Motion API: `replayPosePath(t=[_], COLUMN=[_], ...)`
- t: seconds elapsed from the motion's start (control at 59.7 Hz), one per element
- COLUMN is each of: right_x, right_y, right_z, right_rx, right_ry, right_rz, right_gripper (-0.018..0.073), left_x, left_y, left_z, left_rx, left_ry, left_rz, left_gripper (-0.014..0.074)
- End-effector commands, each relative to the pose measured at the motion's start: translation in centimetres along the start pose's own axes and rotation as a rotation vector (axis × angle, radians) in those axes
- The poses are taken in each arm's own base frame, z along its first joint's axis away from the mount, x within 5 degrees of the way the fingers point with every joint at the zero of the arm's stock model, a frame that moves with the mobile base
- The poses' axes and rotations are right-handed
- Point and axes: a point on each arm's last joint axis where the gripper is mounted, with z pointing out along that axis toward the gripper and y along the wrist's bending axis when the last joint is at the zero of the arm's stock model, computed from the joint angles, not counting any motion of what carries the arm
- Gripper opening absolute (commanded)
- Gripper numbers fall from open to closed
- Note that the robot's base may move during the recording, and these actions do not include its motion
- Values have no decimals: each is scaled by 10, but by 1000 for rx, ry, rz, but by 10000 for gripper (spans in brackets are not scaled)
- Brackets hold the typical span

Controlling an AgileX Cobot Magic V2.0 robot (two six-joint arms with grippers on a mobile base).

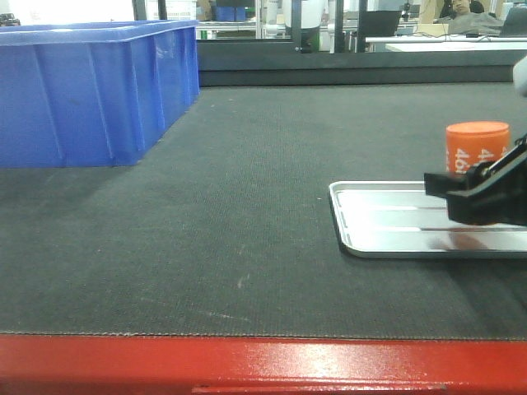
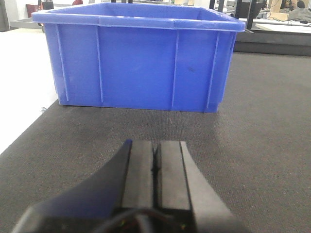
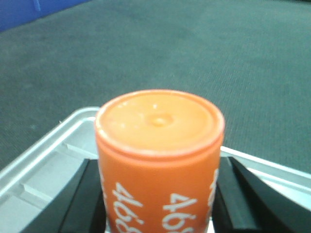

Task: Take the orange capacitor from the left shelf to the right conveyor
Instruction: 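Lower the right gripper with the capacitor onto the silver tray, then open the right gripper and lift it off the upright capacitor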

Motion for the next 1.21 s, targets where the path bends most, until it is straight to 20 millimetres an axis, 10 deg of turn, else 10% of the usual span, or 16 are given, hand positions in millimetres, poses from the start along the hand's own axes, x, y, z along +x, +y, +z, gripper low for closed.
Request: replayPosePath(t=[0.0,0.285,0.586,1.189], right_x=[-19,-12,-12,-72], right_y=[-1,-1,-1,0], right_z=[2,5,5,-46], right_rx=[-4,-6,-12,29], right_ry=[-177,-147,-156,-145], right_rz=[-19,-13,78,55], right_gripper=[106,133,636,622], left_x=[-10,-10,-10,-10], left_y=[0,0,0,0], left_z=[-2,-2,-2,-2], left_rx=[-3,-3,-3,-3], left_ry=[-106,-106,-106,-106], left_rz=[-4,-4,-4,-4], left_gripper=[-127,-127,-127,-127])
